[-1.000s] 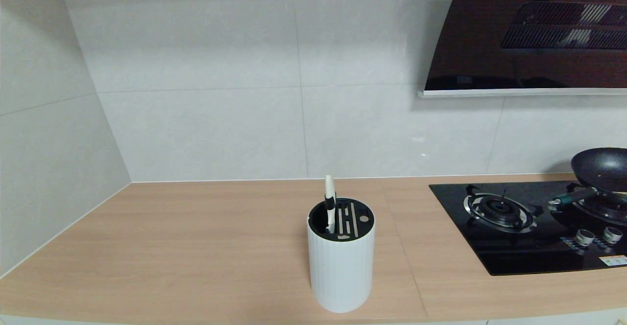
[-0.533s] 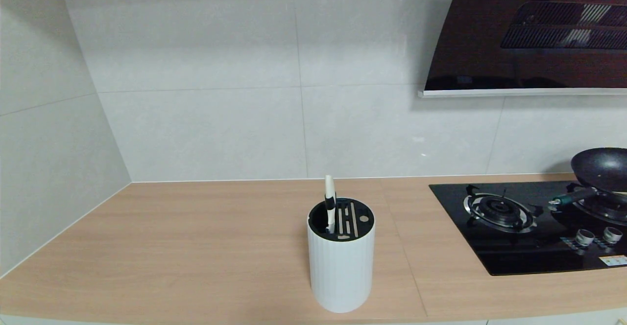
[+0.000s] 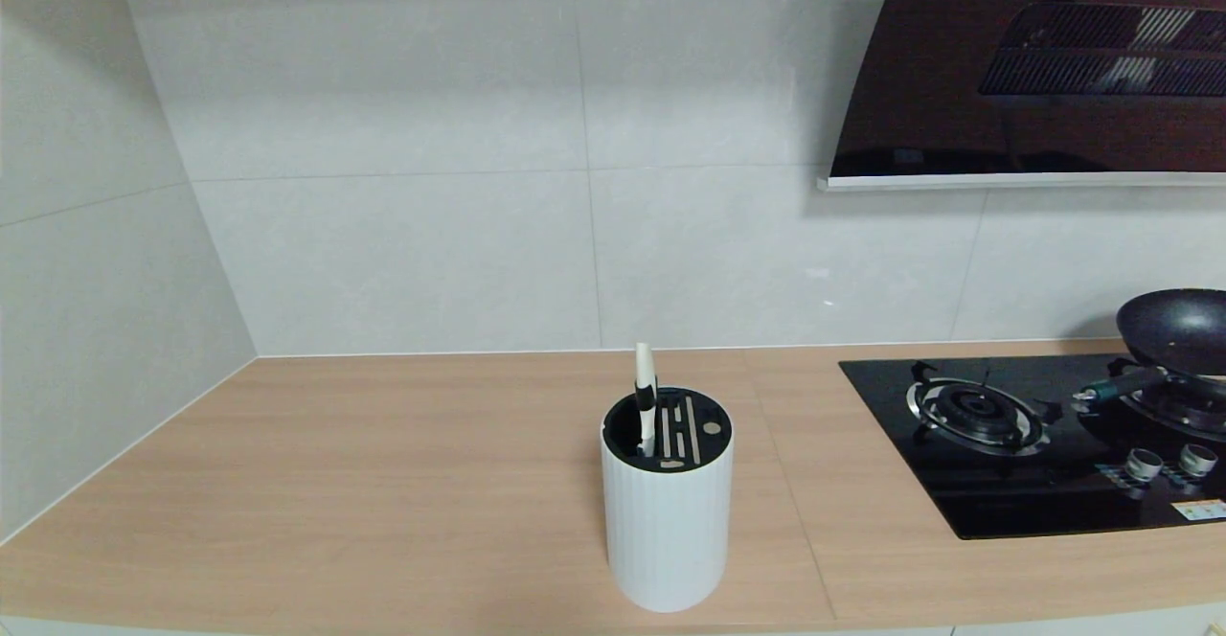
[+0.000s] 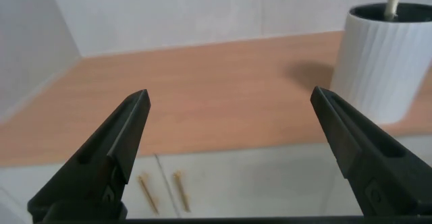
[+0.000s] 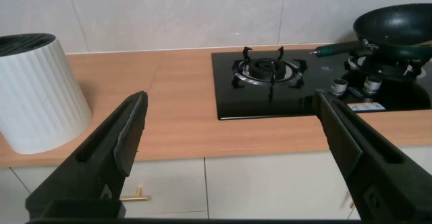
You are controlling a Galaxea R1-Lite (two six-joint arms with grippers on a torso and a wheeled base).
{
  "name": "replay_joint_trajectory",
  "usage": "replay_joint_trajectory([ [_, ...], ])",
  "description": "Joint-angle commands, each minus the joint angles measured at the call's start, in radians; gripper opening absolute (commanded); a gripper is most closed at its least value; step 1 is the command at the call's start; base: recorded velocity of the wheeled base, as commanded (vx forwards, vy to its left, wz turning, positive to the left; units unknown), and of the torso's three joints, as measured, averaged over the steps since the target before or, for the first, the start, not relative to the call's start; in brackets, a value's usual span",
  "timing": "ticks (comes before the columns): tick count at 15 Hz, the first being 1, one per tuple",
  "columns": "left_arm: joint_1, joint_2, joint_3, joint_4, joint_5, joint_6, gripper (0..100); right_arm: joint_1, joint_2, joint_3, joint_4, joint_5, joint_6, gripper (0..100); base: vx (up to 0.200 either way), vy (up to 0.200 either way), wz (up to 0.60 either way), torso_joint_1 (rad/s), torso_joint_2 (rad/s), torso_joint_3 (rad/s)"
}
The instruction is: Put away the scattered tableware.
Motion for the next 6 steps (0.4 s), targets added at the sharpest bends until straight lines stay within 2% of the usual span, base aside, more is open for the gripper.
replay_joint_trajectory([
  [1, 0.008, -0.068, 0.003, 0.000, -0.004, 0.005, 100, 0.000, 0.001, 0.000, 0.000, 0.000, 0.000, 100, 0.000, 0.000, 0.00, 0.000, 0.00, 0.000],
  [3, 0.008, -0.068, 0.003, 0.000, -0.003, -0.011, 100, 0.000, 0.001, 0.000, 0.000, 0.000, 0.000, 100, 0.000, 0.000, 0.00, 0.000, 0.00, 0.000],
  [6, 0.008, -0.068, 0.003, 0.000, -0.003, -0.012, 100, 0.000, 0.001, 0.000, 0.000, 0.000, 0.002, 100, 0.000, 0.000, 0.00, 0.000, 0.00, 0.000],
])
